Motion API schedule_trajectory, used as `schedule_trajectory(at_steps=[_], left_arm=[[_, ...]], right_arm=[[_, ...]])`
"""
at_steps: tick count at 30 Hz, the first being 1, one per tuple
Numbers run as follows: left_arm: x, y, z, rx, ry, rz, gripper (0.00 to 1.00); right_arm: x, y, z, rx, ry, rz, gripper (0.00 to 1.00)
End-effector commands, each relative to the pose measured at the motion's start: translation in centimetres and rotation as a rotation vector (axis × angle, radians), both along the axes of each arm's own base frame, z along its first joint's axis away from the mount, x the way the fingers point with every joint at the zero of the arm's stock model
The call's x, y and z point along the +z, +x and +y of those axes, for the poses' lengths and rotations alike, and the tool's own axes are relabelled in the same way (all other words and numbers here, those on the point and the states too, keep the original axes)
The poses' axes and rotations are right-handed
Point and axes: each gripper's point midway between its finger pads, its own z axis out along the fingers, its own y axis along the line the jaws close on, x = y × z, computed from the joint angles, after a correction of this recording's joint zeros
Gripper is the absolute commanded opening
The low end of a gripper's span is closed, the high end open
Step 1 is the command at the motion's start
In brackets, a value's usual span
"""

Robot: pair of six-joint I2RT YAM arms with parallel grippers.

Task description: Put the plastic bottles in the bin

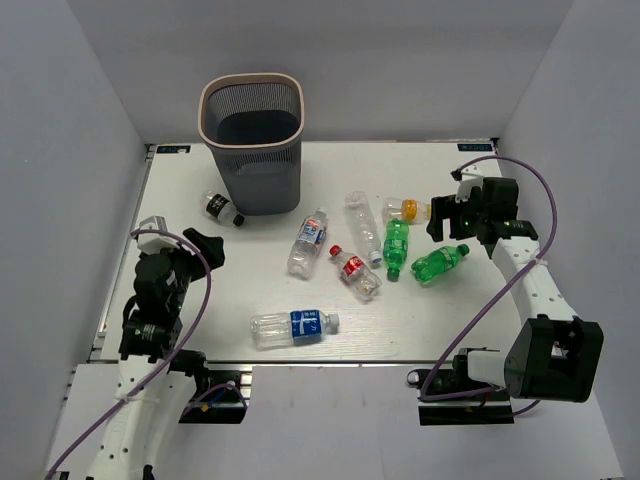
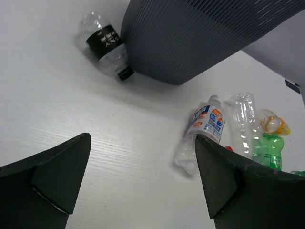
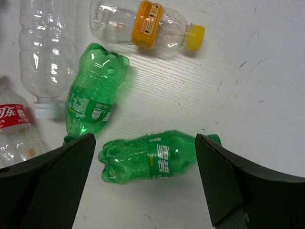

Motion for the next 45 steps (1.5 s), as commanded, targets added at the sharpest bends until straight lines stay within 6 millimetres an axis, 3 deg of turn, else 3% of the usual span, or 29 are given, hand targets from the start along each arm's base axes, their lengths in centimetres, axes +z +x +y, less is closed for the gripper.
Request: schedule_trajectory(at_steps=[1, 10, 14, 15, 17, 18, 19, 20, 21, 22, 23, 25, 31, 32, 35, 41, 45], left_arm=[[-2.4, -0.3, 0.1, 0.039, -0.052, 0.116, 1.00], [-4.3, 1.1, -0.2, 0.066, -0.093, 0.196, 1.00], [-4.5, 2.6, 0.0, 0.106, -0.104, 0.242, 0.89], [-4.6, 3.0, 0.2, 0.124, -0.109, 0.255, 0.76], [-5.0, 3.9, 0.8, 0.179, -0.107, 0.299, 0.61], [-5.2, 4.2, 1.1, 0.215, -0.125, 0.315, 0.55], [-5.4, 4.4, 1.8, 0.266, -0.124, 0.328, 0.55], [-5.2, 4.7, 2.0, 0.298, -0.137, 0.334, 0.58], [-6.4, 4.9, 2.3, 0.335, -0.150, 0.374, 0.65], [-6.1, 5.6, 2.3, 0.348, -0.158, 0.359, 0.79], [-6.2, 6.2, 2.1, 0.342, -0.173, 0.355, 0.83], [-7.2, 7.9, 2.1, 0.359, -0.224, 0.359, 0.89], [-8.6, 12.3, 2.4, 0.418, -0.247, 0.414, 0.93], [-9.6, 12.7, 3.0, 0.444, -0.254, 0.440, 0.94], [-8.8, 14.0, 4.7, 0.481, -0.289, 0.368, 0.94], [-10.7, 14.9, 7.5, 0.532, -0.372, 0.393, 0.94], [-10.9, 17.7, 8.3, 0.467, -0.416, 0.394, 0.95]], right_arm=[[1.4, 0.6, -0.3, -0.007, -0.016, -0.018, 0.90], [1.4, 0.1, -0.6, 0.143, -0.141, -0.021, 0.90], [1.3, -0.3, -0.7, 0.194, -0.173, -0.013, 0.90], [1.4, -0.3, -0.7, 0.191, -0.174, -0.021, 0.90], [1.5, -0.5, -0.3, 0.208, -0.155, -0.028, 0.30], [1.6, -0.5, 0.0, 0.208, -0.144, -0.036, 0.15], [1.7, -0.6, 0.1, 0.208, -0.136, -0.037, 0.13], [1.4, -0.8, 0.1, 0.208, -0.131, -0.028, 0.32], [1.4, -0.9, 0.1, 0.207, -0.130, -0.028, 0.53], [1.4, -1.0, 0.2, 0.207, -0.128, -0.029, 0.70], [0.8, -1.3, 0.2, 0.208, -0.126, -0.016, 0.85], [0.4, -1.4, 0.1, 0.209, -0.128, -0.011, 0.86], [-0.1, -1.9, 0.1, 0.220, -0.138, -0.002, 0.86], [-0.6, -2.1, 0.0, 0.222, -0.140, 0.006, 0.86], [-0.5, -2.1, -0.2, 0.220, -0.159, -0.014, 0.86], [-2.0, -2.6, -0.5, 0.210, -0.162, 0.015, 0.88], [-2.5, -2.6, -0.5, 0.209, -0.158, 0.032, 0.88]])
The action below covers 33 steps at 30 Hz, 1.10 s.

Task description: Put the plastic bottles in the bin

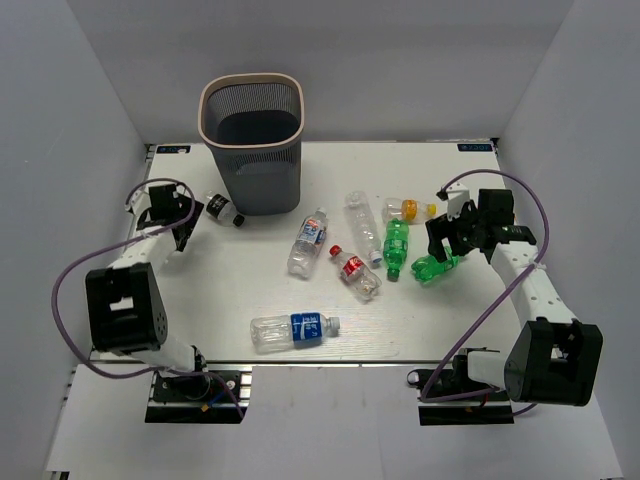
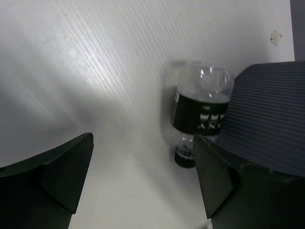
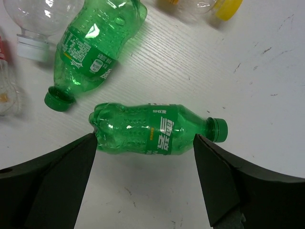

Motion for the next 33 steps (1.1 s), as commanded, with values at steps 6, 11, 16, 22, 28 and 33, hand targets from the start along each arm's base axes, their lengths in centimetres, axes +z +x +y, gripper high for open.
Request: schedule_trajectory(at_steps=[6, 11, 16, 22, 28, 33], left_arm=[[2.3, 6.5, -0.7, -0.159, -0.090, -0.152, 0.97], [1.0, 8.0, -0.9, -0.244, -0.109, -0.153, 0.97], [-0.3, 9.6, -1.5, -0.299, -0.132, -0.153, 0.98], [-2.5, 11.2, -1.5, -0.319, -0.150, -0.112, 0.98], [-2.9, 12.9, -1.9, -0.344, -0.152, -0.108, 0.97], [-3.5, 12.2, -2.3, -0.364, -0.162, -0.089, 0.71]], right_arm=[[0.1, 0.9, -0.5, -0.011, -0.014, -0.012, 0.88], [-0.5, 0.9, -0.5, -0.016, -0.016, 0.006, 0.88], [-0.9, 1.0, -0.5, -0.020, -0.012, 0.026, 0.88], [-0.9, 0.9, -0.4, -0.022, -0.004, 0.036, 0.88], [-0.8, 0.9, -0.3, -0.023, 0.002, 0.042, 0.88], [-0.6, 1.0, -0.2, -0.015, 0.003, 0.045, 0.88]])
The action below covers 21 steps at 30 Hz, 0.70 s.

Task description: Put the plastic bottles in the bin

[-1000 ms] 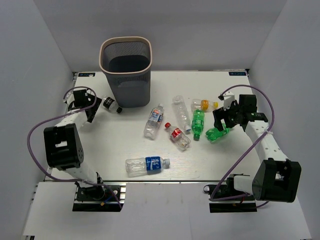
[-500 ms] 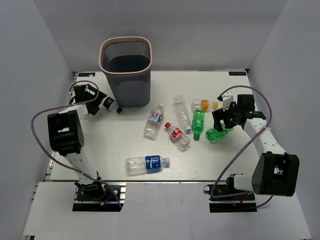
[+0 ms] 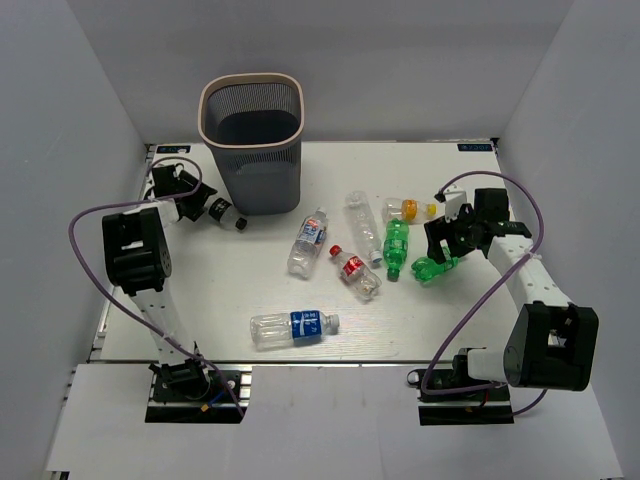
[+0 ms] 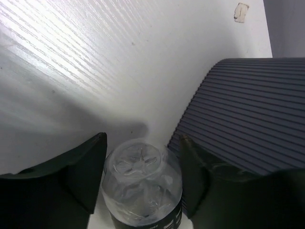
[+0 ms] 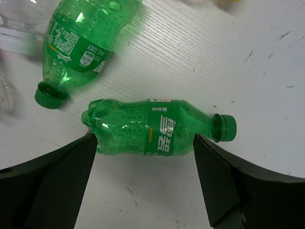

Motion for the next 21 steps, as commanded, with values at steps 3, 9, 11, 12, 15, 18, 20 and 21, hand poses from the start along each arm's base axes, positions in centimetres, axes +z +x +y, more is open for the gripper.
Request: schedule_trajectory(at_steps=[3, 9, 11, 12, 15, 18, 20, 21], left_arm=[[1.6, -2.6, -1.3, -0.073, 0.011, -0.022, 0.50], [1.7, -7.2, -2.3, -0.165, 0.064, -0.002, 0.18], [2.9, -8.0, -2.6, -0.200, 0.089, -0.014, 0.13], [4.7, -8.4, -3.0, -0.219, 0.113, -0.053, 0.09], [6.5, -10.5, -5.0, -0.285, 0.095, -0.090, 0.03], [11.9, -13.3, -8.0, -0.382, 0.082, -0.256, 0.02], [13.8, -14.8, -9.6, -0.442, 0.065, -0.319, 0.00], [15.3, -15.4, -10.2, -0.482, 0.068, -0.378, 0.00]], right_arm=[[1.6, 1.3, 0.1, 0.005, 0.016, -0.038, 0.88], [1.3, 1.1, 0.6, 0.016, 0.039, -0.032, 0.88], [1.4, 1.1, 0.9, 0.024, 0.052, -0.032, 0.88], [1.3, 1.1, 0.9, 0.027, 0.050, -0.031, 0.88], [1.3, 1.0, 1.1, 0.035, 0.058, -0.035, 0.88], [1.3, 0.9, 1.3, 0.052, 0.069, -0.034, 0.85], [1.4, 0.8, 1.7, 0.067, 0.079, -0.034, 0.83], [1.5, 0.9, 1.8, 0.074, 0.085, -0.039, 0.83]])
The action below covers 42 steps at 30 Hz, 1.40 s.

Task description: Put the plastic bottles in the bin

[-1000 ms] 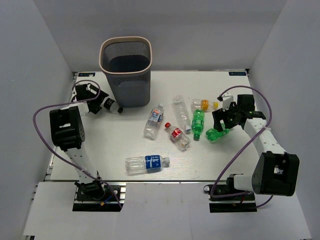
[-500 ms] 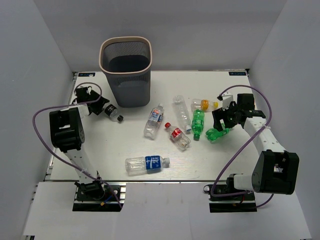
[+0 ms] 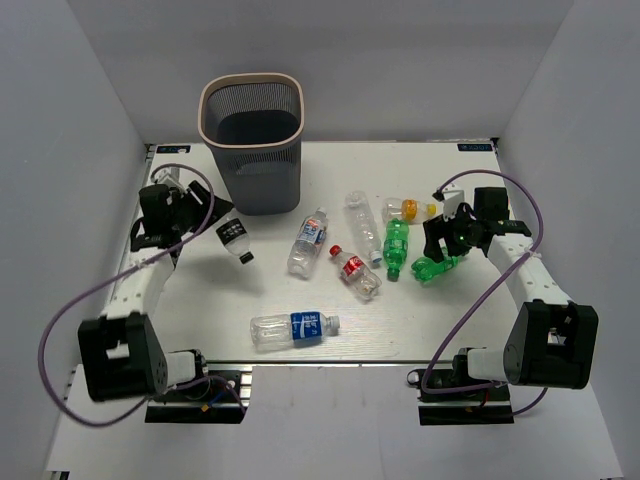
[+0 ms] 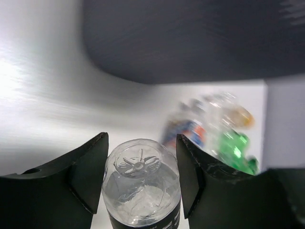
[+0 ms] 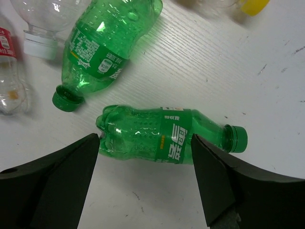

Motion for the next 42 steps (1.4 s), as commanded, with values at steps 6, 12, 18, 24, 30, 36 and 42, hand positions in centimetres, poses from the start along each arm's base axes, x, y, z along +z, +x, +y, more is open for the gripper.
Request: schedule_trajectory(at_steps=[6, 12, 18, 24, 30, 36, 42], left_arm=[[13.1, -8.8, -7.8, -0.493, -0.052, -0.467, 0.01], [24.2, -7.8, -8.1, -0.485, -0.108, -0.707, 0.01], [33.9, 0.4, -6.5, -0.383, -0.217, -0.935, 0.01], [39.9, 8.0, -3.8, -0.209, -0.185, -1.016, 0.06], [35.7, 15.8, -1.8, -0.086, -0.055, -0.888, 0.65], [34.1, 18.3, -1.9, -0.065, 0.024, -0.800, 0.99], [37.6, 13.0, -1.1, -0.034, 0.145, -0.811, 0.99]], right_arm=[[1.4, 1.1, 1.2, 0.062, 0.049, -0.046, 0.80], [2.0, 1.3, 2.4, 0.120, 0.100, -0.042, 0.79], [4.3, -2.1, 6.0, 0.448, 0.196, -0.091, 0.69], [6.2, -5.8, 9.7, 0.762, 0.199, -0.275, 0.69], [7.6, -7.2, 14.2, 0.887, 0.251, -0.283, 0.72], [7.8, -8.8, 20.2, 1.051, 0.274, -0.265, 0.82], [4.8, -11.4, 24.2, 1.206, 0.219, -0.243, 0.90]])
